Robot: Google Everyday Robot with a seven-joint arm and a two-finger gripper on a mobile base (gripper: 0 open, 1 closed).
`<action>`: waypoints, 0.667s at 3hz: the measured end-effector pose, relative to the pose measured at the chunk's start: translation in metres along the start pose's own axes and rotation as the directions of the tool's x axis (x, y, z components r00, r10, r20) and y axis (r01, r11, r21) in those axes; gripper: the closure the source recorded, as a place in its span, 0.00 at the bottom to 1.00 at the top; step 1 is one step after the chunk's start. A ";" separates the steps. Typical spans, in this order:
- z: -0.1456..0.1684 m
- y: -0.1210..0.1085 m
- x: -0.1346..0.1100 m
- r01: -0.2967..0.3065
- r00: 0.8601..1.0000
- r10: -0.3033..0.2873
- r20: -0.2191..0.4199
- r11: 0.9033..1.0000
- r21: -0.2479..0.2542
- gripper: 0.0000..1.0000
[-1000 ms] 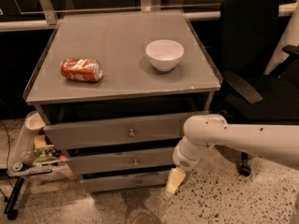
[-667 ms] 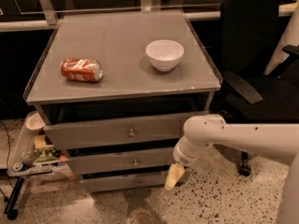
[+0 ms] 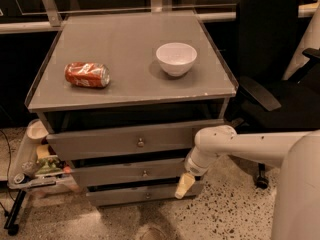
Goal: Open middle drawer
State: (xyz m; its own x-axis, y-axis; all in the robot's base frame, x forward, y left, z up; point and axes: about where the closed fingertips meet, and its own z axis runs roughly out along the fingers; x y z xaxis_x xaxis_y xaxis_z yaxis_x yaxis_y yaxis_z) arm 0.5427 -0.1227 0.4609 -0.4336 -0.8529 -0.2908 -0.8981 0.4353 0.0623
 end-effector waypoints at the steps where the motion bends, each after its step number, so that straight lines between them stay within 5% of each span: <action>1: 0.020 -0.013 -0.005 0.004 1.000 -0.004 0.005 1.000 0.001 0.00; 2: 0.031 -0.030 -0.010 0.027 1.000 -0.027 -0.006 0.999 0.017 0.00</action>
Offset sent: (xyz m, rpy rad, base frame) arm 0.0587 0.0026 -0.0372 -0.0394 -0.0477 0.0402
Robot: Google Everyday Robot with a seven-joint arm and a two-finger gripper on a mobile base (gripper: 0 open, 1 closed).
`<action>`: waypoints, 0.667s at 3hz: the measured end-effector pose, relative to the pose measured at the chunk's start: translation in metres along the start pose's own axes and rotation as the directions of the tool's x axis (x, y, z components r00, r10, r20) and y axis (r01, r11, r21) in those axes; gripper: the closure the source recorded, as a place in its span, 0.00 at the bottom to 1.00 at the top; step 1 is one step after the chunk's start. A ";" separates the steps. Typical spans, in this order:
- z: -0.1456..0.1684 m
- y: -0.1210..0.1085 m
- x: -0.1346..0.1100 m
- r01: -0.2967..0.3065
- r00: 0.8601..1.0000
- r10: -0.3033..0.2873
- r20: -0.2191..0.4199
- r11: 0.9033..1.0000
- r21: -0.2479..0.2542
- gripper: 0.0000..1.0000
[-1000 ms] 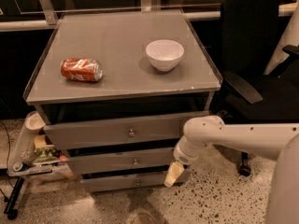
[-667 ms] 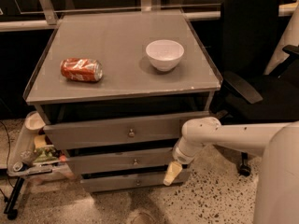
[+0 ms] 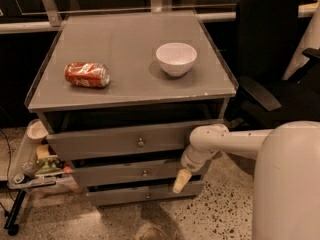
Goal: Open middle drawer
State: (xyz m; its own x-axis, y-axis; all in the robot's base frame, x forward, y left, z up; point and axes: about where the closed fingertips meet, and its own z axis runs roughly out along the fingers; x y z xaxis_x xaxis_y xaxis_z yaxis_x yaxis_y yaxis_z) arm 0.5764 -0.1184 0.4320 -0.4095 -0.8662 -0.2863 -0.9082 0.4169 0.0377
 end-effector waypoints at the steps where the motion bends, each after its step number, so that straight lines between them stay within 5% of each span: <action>1: 0.013 -0.007 -0.001 0.010 1.000 -0.010 -0.007 1.000 -0.005 0.00; 2: 0.013 -0.006 0.000 0.010 1.000 -0.010 -0.008 1.000 -0.005 0.00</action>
Offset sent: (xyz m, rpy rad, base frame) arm -0.0372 0.0148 -0.0579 -0.0053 0.1431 0.0596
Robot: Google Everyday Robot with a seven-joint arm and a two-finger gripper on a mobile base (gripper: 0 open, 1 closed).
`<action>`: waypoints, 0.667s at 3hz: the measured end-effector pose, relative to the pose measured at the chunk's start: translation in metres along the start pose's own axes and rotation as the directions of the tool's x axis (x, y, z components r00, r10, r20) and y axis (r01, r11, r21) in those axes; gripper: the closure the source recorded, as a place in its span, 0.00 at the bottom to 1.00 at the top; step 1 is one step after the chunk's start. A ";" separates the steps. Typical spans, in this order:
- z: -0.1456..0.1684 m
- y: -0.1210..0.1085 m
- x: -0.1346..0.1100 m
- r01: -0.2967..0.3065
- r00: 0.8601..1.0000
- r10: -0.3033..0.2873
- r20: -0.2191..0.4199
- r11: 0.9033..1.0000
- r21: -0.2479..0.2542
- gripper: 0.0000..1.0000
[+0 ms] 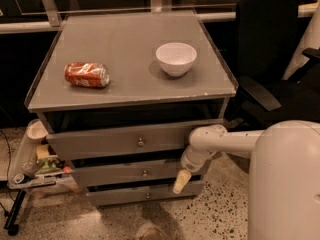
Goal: Open middle drawer
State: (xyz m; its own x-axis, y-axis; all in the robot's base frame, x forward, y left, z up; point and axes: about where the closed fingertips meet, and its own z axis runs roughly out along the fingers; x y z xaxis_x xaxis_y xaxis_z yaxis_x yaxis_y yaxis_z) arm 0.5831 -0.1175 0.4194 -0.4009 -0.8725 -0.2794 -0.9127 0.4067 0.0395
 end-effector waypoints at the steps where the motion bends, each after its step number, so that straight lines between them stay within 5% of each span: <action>1: 0.013 0.030 0.017 -0.004 0.999 0.002 -0.037 0.997 -0.078 0.00; 2: 0.009 0.030 0.015 -0.004 0.999 0.002 -0.037 0.997 -0.079 0.00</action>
Offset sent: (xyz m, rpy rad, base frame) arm -0.1293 -0.0096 -0.0166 0.0329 0.2952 0.0609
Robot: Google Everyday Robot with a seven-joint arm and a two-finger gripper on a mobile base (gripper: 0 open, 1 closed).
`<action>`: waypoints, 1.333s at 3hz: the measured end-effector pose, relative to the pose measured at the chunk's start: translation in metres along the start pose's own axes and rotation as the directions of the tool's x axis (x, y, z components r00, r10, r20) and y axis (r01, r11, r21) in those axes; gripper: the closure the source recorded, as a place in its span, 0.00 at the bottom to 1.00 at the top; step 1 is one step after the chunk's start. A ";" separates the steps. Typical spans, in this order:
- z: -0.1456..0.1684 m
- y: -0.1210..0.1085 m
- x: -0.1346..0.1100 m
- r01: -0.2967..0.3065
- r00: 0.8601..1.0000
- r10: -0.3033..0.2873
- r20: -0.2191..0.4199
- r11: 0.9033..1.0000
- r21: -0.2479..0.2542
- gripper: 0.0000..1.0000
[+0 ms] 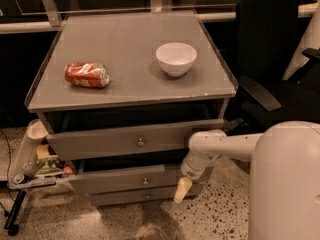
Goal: Open middle drawer
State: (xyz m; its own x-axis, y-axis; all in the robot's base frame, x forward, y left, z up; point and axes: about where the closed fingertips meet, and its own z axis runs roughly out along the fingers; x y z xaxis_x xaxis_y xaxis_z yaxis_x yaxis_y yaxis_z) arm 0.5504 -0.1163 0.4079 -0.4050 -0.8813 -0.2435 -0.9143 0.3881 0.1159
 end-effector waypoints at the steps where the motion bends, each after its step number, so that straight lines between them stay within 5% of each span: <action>1: -0.006 0.021 0.011 -0.011 1.000 0.011 -0.005 0.999 -0.039 0.00; 3: -0.036 0.114 0.067 -0.078 0.997 0.076 -0.021 0.979 -0.188 0.00; 4: -0.026 0.112 0.070 -0.076 0.997 0.072 -0.029 0.979 -0.191 0.00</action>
Offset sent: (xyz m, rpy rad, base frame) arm -0.1694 -0.0286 0.0478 0.0851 0.2534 -0.0190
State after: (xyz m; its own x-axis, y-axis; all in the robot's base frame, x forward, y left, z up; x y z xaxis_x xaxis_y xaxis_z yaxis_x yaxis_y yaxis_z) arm 0.4200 -0.1416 0.4289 -0.4690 -0.8587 -0.2063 -0.8626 0.3953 0.3156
